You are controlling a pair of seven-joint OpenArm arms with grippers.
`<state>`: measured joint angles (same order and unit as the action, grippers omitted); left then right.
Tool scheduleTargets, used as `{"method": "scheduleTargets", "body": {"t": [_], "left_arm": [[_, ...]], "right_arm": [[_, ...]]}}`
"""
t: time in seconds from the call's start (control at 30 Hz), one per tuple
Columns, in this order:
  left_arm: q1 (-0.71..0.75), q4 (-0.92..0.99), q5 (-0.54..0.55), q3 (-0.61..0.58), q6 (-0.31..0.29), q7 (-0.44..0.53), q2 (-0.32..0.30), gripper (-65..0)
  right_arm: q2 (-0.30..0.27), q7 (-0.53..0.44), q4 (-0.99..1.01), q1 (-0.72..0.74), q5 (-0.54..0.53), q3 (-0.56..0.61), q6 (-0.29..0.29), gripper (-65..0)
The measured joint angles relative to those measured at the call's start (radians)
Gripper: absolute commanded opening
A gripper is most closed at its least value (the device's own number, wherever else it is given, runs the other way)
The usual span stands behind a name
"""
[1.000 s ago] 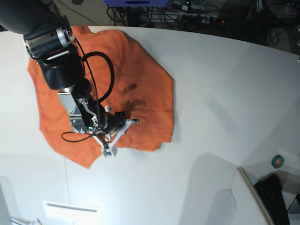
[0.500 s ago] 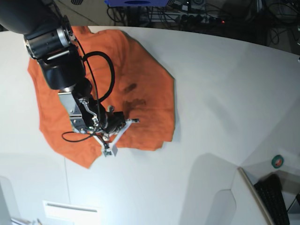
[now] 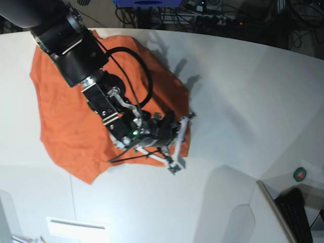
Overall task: Layout the t-shirt on the table in an organized manner, then fold the t-shirt properly
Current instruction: 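Drag the grasped fabric with the right gripper toward the left arm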
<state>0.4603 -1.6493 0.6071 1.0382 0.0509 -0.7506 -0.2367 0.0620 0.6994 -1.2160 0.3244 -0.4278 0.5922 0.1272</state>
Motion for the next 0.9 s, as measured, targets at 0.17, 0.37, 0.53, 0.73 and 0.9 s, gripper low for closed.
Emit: {"method": "scheduleTargets", "body": {"t": [0.17,0.37,0.53,0.73,0.9], "left_arm": [[-0.002,0.000,0.001,0.000,0.000,0.002,-0.022,-60.1],[0.000,0.000,0.004,0.000,0.000,-0.002,-0.027,-35.1],[-0.004,0.000,0.005,0.000,0.000,-0.002,-0.022,-30.8],[-0.008,0.003,0.007,-0.006,0.000,-0.002,-0.021,-30.3],[-0.008,0.003,0.008,-0.007,0.000,-0.001,-0.020,-30.3]], "right_arm": [[0.052,0.002,-0.012,0.043,0.000,0.218,0.002,-65.0],[0.071,-0.001,-0.014,0.046,-0.008,0.456,0.002,-65.0],[0.066,0.001,-0.014,0.056,0.005,0.521,0.001,-65.0],[0.047,0.009,-0.088,0.041,0.000,0.562,0.002,-36.8],[-0.066,0.002,-0.298,0.021,-0.005,0.420,0.005,-36.6]]}}
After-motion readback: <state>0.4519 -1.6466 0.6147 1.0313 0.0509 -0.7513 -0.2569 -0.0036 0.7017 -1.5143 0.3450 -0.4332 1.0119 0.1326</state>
